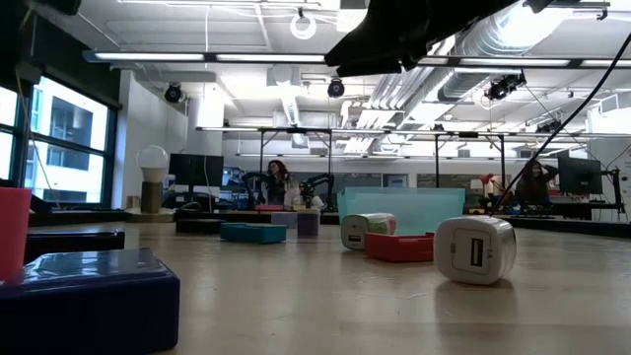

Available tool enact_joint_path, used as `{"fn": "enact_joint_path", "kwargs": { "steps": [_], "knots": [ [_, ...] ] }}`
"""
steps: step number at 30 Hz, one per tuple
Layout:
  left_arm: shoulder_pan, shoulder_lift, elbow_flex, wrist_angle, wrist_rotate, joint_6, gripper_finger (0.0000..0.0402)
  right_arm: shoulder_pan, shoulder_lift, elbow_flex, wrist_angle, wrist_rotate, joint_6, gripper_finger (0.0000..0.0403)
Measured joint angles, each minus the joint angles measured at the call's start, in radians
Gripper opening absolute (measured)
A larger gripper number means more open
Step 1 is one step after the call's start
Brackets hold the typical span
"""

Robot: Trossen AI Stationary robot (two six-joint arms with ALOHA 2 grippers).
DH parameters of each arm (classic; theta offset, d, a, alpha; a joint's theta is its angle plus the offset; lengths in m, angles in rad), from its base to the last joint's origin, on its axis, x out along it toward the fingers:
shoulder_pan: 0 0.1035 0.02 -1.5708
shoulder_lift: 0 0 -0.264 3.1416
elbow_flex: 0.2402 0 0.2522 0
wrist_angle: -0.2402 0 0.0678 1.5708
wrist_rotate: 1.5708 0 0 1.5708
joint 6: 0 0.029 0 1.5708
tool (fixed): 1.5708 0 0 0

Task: Pick & Place Office items
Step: Put the top blue digital timer into the black bin

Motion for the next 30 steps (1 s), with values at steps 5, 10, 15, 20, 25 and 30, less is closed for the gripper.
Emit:
{"fn": "enact_joint_path", "kwargs": {
  "steps": [5,10,15,20,25,30],
  "knots": [
    [-0.027,0.001,0.0,-0.091,0.103,-0.153,0.0146,0.0,0.0,0.0,-0.001,-0.001,-0.006,0.03],
    [-0.06,0.042,0.0,-0.091,0.102,-0.242,0.0146,0.0,0.0,0.0,-0.019,-0.023,0.003,0.03],
    [-0.091,0.12,0.0,-0.101,0.159,-0.31,0.0146,0.0,0.0,0.0,-0.019,-0.056,0.004,0.03],
    [-0.097,0.187,0.0,-0.106,0.208,-0.34,0.0146,0.0,0.0,0.0,-0.019,-0.057,0.004,0.03],
    [-0.087,0.212,-0.012,-0.106,0.23,-0.345,0.0146,0.0,0.0,0.0,-0.019,-0.057,0.002,0.03],
    [-0.071,0.212,-0.048,-0.103,0.268,-0.37,0.0146,0.0,0.0,0.0,-0.019,-0.057,0.002,0.03]
  ]
}}
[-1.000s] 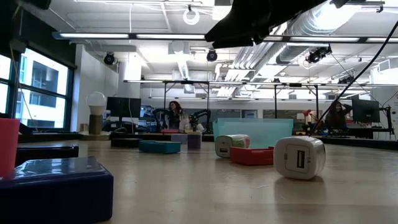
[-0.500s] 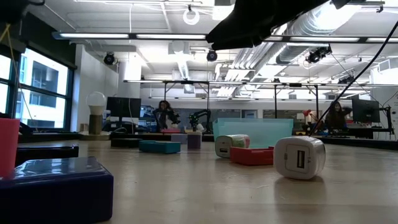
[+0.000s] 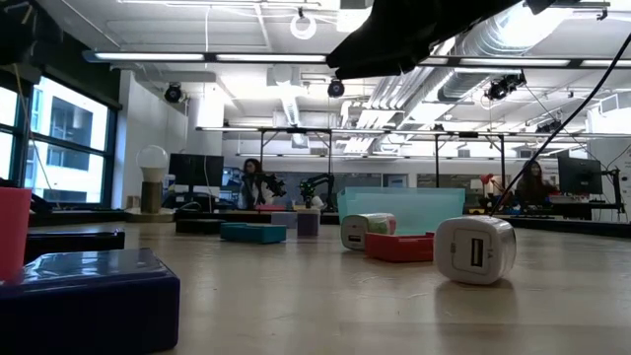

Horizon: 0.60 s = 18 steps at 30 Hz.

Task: Pick & Place Office items
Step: Put the top blue digital timer into the black bin

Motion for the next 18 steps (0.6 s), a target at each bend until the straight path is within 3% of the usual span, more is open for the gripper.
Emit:
{"fn": "enact_joint_path", "kwargs": {
  "steps": [18],
  "knots": [
    [0.004,0.0,-0.178,0.196,0.076,-0.027,0.0146,0.0,0.0,0.0,0.0,-0.028,-0.001,0.03]
  ]
}}
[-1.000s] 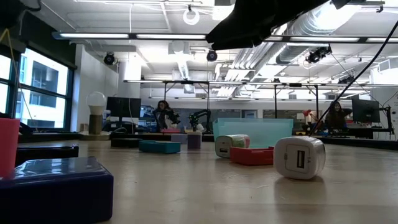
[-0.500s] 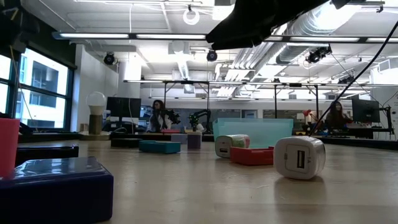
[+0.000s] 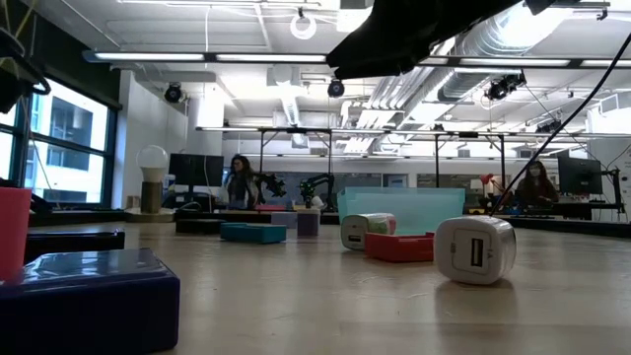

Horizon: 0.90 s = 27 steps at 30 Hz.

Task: Pick & Place Office items
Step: Put the top blue digital timer into the black bin

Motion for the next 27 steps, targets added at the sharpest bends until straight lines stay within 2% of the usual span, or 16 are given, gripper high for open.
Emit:
{"fn": "enact_joint_path", "kwargs": {
  "steps": [10,27],
  "knots": [
    [0.043,0.0,-0.034,0.05,0.018,0.031,0.0146,0.0,0.0,0.0,0.0,-0.076,-0.019,0.03],
    [0.058,0.0,-0.038,0.071,0.019,0.089,0.0157,0.0,0.0,0.0,0.0,-0.081,-0.019,0.03]
  ]
}}
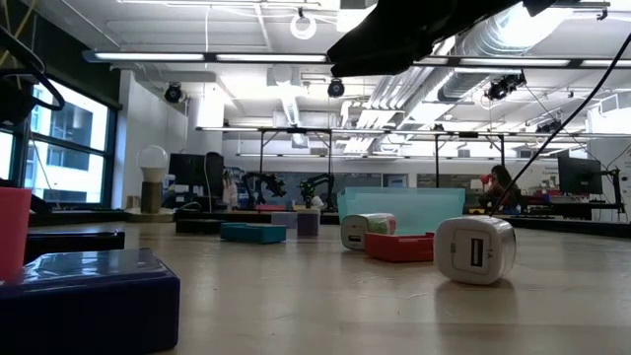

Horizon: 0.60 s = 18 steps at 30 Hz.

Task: Pick & Place Office items
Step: Put the top blue digital timer into the black bin

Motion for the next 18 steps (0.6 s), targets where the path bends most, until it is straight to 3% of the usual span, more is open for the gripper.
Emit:
{"fn": "enact_joint_path", "kwargs": {
  "steps": [8,18],
  "knots": [
    [0.0,0.015,0.0,0.001,-0.042,0.002,0.0159,0.0,0.0,0.0,0.0,0.0,0.0,0.03],
    [0.0,0.037,-0.006,0.017,-0.012,0.006,0.016,0.0,0.0,0.0,0.0,0.0,0.0,0.03]
  ]
}}
